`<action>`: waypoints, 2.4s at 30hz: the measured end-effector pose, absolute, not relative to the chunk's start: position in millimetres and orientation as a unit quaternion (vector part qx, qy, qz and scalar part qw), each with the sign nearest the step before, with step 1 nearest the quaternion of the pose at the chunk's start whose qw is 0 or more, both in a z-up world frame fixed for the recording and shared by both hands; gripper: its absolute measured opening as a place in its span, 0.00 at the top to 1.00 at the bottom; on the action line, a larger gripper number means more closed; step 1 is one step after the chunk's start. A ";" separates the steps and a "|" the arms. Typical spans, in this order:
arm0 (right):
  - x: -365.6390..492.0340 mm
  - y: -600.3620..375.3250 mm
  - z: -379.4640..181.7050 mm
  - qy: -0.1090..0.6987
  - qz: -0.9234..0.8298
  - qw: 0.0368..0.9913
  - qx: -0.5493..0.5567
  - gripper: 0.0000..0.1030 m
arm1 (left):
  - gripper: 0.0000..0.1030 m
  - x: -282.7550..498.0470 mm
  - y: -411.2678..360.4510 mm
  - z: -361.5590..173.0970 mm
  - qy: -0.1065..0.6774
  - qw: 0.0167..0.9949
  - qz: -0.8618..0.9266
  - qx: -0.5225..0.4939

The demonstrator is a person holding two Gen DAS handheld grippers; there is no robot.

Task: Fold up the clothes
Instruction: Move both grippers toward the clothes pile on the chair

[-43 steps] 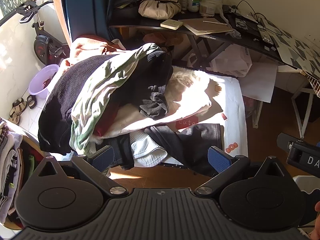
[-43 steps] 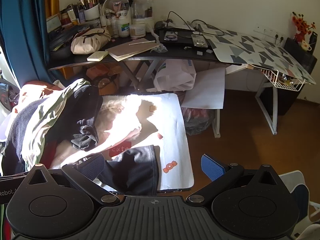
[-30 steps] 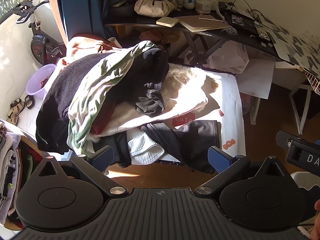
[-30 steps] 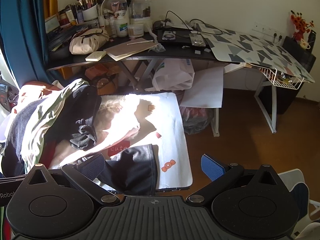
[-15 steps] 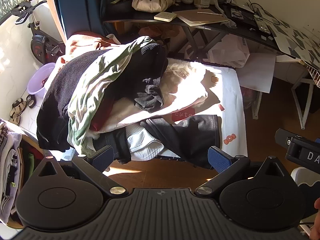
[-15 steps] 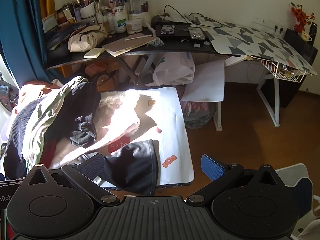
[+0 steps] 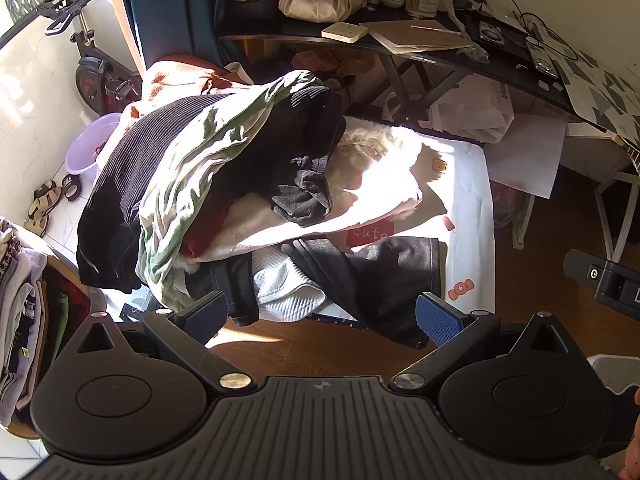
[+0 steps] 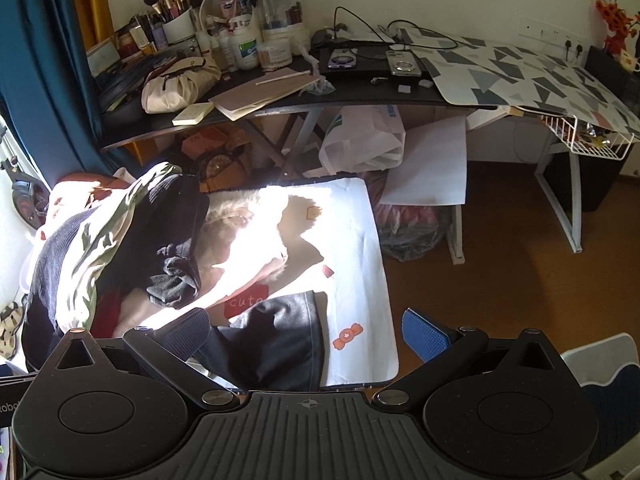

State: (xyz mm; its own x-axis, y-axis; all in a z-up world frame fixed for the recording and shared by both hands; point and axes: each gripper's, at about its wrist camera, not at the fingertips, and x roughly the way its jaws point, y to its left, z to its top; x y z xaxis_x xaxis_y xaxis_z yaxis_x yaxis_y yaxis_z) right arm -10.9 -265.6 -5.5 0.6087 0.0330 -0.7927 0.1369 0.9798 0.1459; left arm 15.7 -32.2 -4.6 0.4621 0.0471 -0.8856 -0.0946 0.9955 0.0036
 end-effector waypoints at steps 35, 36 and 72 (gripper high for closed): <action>58.5 -310.9 -24.3 0.339 0.110 0.932 0.063 0.01 | 0.01 22.0 -24.2 20.6 0.409 0.895 0.154 -0.089; 58.3 -309.9 -24.2 0.338 0.111 0.933 0.063 0.01 | 0.01 20.0 -23.0 22.3 0.405 0.897 0.155 -0.089; 155.9 -132.2 -19.7 0.383 -0.056 0.917 0.099 0.01 | 0.01 84.8 258.3 -57.2 0.377 0.908 0.126 -0.131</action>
